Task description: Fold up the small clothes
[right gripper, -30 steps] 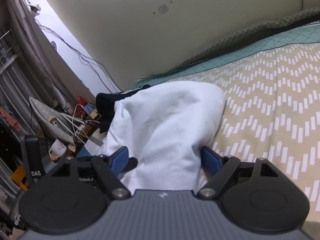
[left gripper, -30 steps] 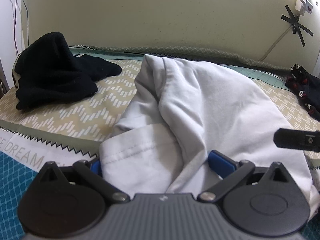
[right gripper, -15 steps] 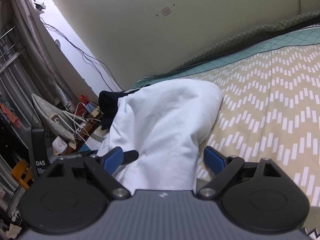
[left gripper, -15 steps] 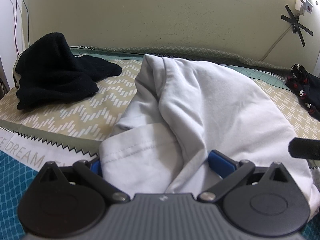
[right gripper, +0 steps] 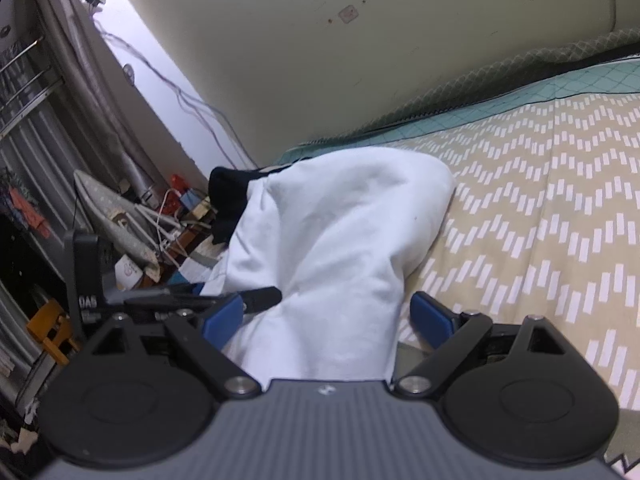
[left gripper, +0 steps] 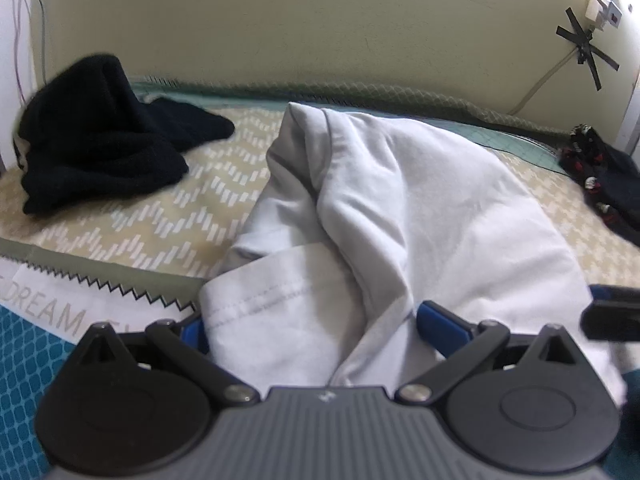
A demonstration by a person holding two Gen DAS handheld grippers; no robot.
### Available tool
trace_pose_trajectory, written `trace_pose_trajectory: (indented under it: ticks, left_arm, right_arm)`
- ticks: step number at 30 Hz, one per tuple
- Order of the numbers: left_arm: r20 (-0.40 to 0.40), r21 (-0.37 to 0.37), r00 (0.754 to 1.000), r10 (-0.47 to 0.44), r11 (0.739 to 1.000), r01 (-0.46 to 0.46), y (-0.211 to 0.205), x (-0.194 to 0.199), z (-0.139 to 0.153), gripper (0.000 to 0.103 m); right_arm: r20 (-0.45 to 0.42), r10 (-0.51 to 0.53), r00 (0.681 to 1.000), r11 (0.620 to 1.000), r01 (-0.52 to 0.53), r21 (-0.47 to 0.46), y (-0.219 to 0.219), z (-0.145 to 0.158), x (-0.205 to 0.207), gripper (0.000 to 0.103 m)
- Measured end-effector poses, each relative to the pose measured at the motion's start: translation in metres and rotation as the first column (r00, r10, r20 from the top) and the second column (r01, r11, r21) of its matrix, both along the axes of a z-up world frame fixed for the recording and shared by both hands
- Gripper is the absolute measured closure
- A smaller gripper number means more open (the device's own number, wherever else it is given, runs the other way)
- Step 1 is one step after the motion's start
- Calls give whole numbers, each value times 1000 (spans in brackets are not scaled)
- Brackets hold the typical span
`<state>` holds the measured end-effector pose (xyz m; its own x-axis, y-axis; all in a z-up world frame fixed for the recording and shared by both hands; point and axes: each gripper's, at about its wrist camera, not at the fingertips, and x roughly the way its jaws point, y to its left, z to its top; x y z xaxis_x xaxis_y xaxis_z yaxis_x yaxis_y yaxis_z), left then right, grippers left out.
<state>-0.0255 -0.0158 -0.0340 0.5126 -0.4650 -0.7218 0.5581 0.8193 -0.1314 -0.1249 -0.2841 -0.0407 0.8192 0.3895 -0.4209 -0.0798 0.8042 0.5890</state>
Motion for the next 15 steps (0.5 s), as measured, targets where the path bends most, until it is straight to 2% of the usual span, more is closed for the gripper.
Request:
trace_pose_trajectory:
  ticks: [2, 4, 9, 11, 12, 13, 14, 15]
  left_arm:
    - [-51, -59, 998, -31, 998, 28, 5, 9, 3, 0]
    - [-93, -153, 993, -78, 986, 63, 9, 16, 3, 0]
    - [-52, -228, 994, -91, 971, 77, 10, 23, -4, 0]
    - [-52, -251, 994, -91, 965, 75, 13, 23, -6, 2]
    - [-56, -263, 995, -86, 962, 69, 14, 23, -6, 3]
    - [-54, -268, 996, -77, 962, 59, 15, 23, -6, 10]
    - [-51, -267, 997, -62, 963, 46, 16, 23, -6, 15]
    - [-54, -263, 997, -48, 964, 32, 16, 22, -5, 29]
  right_arm:
    - [-12, 13, 1000, 1000, -13, -1, 0, 1, 1, 17]
    - [-25, 20, 999, 1000, -20, -10, 2, 3, 5, 18]
    - [-25, 45, 999, 996, -47, -73, 25, 4, 32, 20]
    - [-34, 37, 999, 998, -39, -55, 26, 4, 42, 25]
    - [-40, 27, 999, 999, -29, -44, 26, 3, 45, 39]
    - [-50, 8, 999, 999, -10, -42, 25, 3, 48, 54]
    - [-63, -6, 998, 999, 4, -38, 23, 3, 49, 58]
    - [-70, -20, 997, 1000, 18, -18, 20, 3, 49, 68]
